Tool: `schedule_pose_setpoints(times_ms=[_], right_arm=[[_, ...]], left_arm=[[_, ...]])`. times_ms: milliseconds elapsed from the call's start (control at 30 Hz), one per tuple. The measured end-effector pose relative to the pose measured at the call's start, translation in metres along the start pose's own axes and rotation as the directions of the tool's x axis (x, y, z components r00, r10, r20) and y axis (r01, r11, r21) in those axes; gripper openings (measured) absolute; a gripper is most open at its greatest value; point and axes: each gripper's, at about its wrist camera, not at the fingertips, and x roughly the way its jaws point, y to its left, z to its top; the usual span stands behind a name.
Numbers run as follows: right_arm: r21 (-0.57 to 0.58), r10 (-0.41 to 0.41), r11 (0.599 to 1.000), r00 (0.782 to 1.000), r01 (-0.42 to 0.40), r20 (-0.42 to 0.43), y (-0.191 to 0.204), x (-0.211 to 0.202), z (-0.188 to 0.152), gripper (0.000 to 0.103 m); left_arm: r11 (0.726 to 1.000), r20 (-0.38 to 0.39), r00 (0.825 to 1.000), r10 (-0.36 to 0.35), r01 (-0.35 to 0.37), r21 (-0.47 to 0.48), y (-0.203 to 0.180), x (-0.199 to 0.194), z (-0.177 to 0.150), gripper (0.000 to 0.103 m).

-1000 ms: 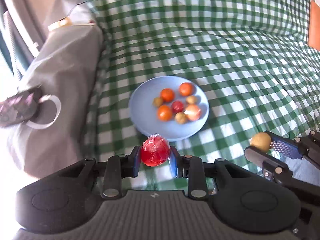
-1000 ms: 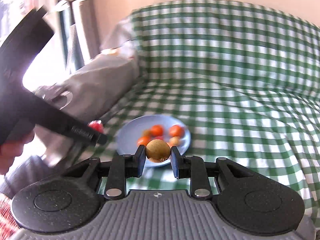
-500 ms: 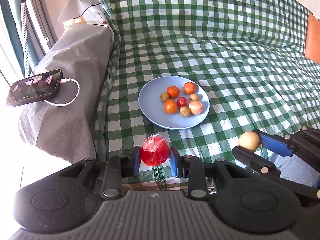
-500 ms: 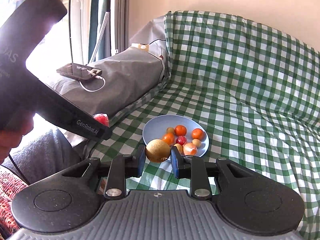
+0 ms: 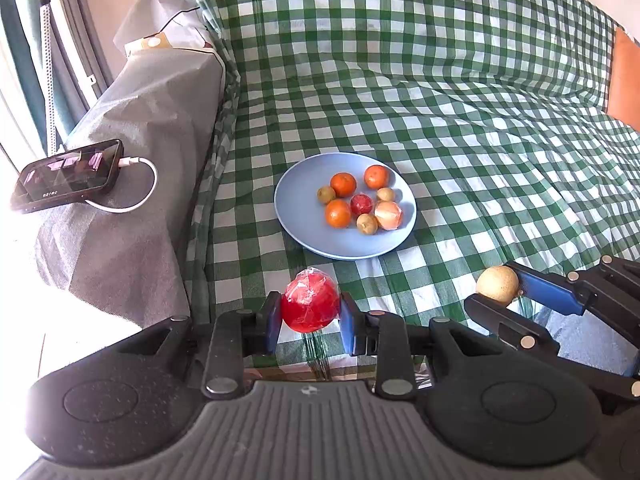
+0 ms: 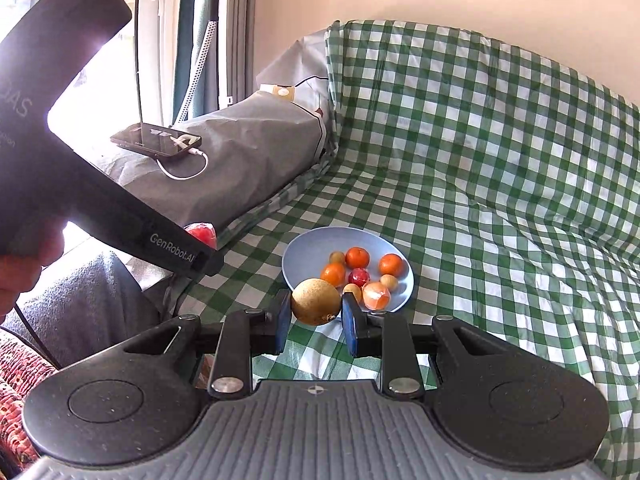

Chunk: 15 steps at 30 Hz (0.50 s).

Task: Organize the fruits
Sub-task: 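Carry the red tomato and tan fruit over the blue plate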

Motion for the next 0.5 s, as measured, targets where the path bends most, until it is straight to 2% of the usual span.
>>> schedule_pose_setpoints(times_ms=[500], right_arm=[[0.014, 0.012, 1.0, 0.999, -0.011, -0.044, -0.006, 0.012, -0.003, 0.028]], left_arm=[[1.0, -0.036, 0.999, -0.002, 0.002, -0.001, 0.002, 0.017, 0.004, 0.033]])
